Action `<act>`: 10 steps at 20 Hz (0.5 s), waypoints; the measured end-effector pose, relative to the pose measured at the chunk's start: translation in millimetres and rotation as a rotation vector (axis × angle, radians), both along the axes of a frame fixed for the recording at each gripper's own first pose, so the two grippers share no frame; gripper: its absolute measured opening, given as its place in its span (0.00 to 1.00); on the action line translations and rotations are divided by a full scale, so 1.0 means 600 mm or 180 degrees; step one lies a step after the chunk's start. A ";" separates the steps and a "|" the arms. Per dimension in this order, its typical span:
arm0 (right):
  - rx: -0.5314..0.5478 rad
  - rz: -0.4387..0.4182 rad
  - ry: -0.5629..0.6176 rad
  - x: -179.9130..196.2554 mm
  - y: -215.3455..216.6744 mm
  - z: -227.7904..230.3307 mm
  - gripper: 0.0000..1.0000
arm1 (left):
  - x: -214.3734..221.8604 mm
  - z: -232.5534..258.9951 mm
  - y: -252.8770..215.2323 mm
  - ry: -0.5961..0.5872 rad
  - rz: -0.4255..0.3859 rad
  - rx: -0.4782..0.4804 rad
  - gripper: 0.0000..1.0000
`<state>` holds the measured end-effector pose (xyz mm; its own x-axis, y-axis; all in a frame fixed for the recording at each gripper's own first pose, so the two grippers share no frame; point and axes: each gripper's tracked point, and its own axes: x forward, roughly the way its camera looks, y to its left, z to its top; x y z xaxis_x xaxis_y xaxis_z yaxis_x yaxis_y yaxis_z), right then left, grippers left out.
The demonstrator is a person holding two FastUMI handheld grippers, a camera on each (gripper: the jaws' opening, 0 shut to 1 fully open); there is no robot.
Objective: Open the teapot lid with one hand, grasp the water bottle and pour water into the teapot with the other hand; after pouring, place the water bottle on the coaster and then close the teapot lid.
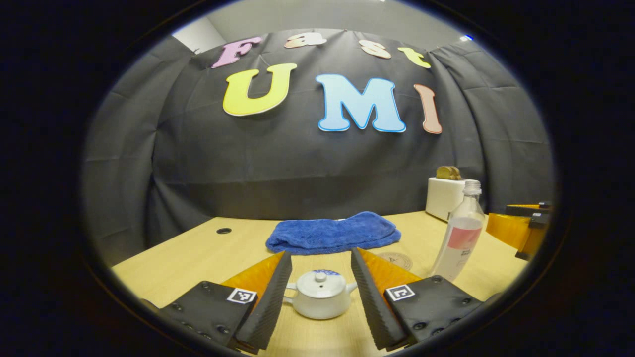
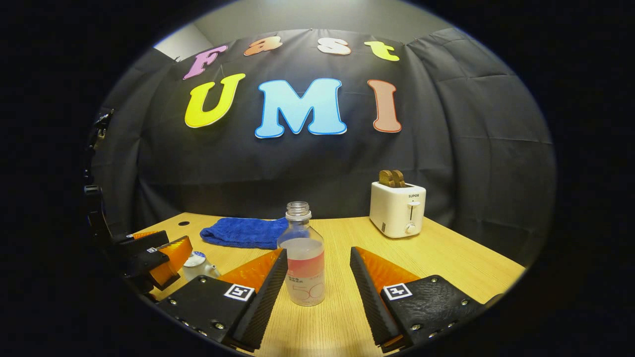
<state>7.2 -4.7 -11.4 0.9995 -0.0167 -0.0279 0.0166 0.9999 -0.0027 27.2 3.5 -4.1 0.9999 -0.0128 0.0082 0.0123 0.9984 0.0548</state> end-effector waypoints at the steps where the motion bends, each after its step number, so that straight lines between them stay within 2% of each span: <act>1: -0.0005 -0.0008 0.0001 -0.001 -0.002 0.000 0.80 | 0.006 -0.003 -0.001 0.0006 -0.0009 -0.0003 0.85; 8: 0.0023 -0.0073 0.0030 -0.002 -0.016 -0.007 0.80 | 0.038 -0.026 0.003 0.0078 0.0013 0.0017 0.84; 9: 0.0028 -0.0082 0.0037 -0.002 -0.018 -0.008 0.80 | 0.043 -0.035 0.004 0.0096 0.0012 -0.0002 0.77; 10: 0.0027 -0.0093 0.0045 -0.003 -0.020 -0.009 0.79 | 0.047 -0.039 0.004 0.0116 0.0002 -0.0021 0.77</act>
